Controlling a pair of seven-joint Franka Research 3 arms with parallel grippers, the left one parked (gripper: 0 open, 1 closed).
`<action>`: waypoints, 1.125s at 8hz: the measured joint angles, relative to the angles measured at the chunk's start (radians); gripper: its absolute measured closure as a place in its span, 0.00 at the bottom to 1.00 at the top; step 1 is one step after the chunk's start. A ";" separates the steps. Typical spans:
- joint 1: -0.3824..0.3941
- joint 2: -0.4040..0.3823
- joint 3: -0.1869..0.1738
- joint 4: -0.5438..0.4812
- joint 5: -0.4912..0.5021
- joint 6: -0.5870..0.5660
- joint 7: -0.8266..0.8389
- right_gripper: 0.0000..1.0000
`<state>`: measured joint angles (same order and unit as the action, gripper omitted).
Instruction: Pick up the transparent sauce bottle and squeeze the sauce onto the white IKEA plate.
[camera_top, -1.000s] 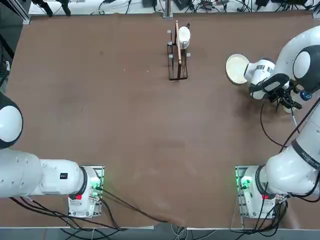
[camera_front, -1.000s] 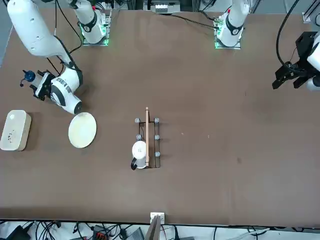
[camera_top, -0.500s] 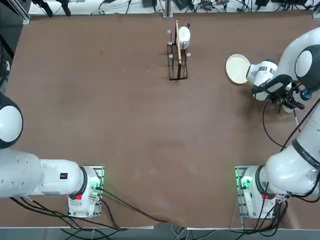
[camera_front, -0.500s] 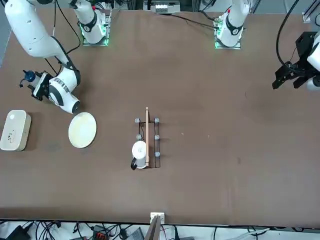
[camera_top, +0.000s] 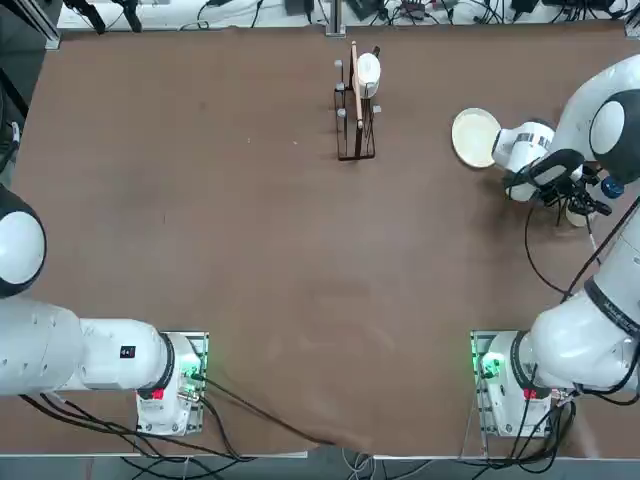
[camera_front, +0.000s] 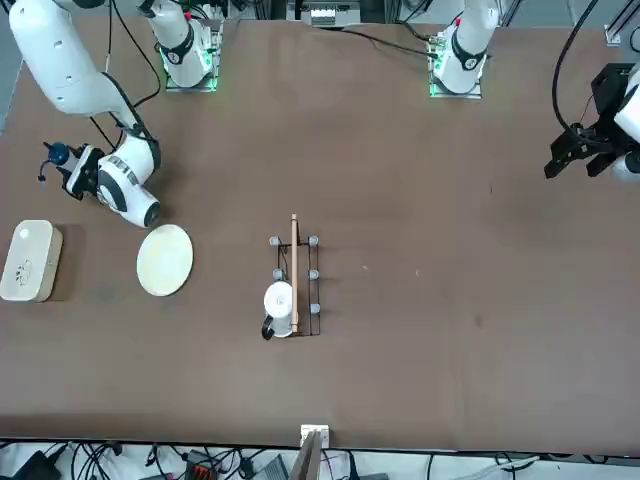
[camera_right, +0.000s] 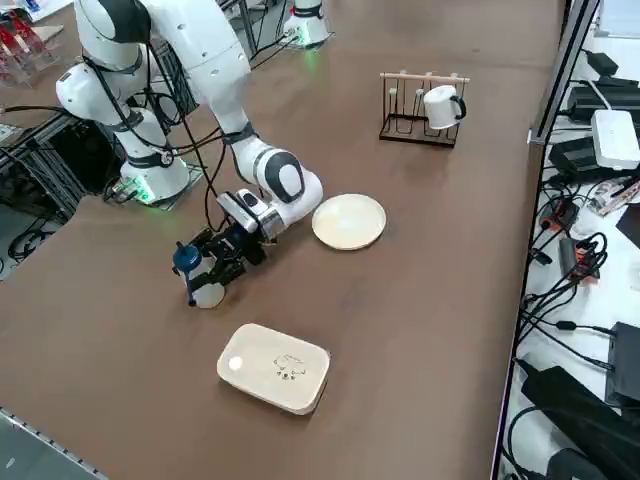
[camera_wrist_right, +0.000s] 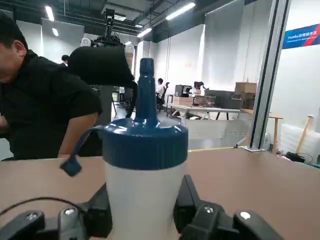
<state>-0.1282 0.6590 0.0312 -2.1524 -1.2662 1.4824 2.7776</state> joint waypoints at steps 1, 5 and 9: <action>0.005 -0.010 0.018 0.013 -0.002 -0.021 -0.012 0.44; 0.025 -0.166 0.151 0.192 0.102 -0.048 -0.210 0.55; 0.027 -0.164 0.297 0.382 0.194 0.005 -0.502 0.55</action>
<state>-0.1007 0.4946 0.3280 -1.7703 -1.0726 1.4878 2.2761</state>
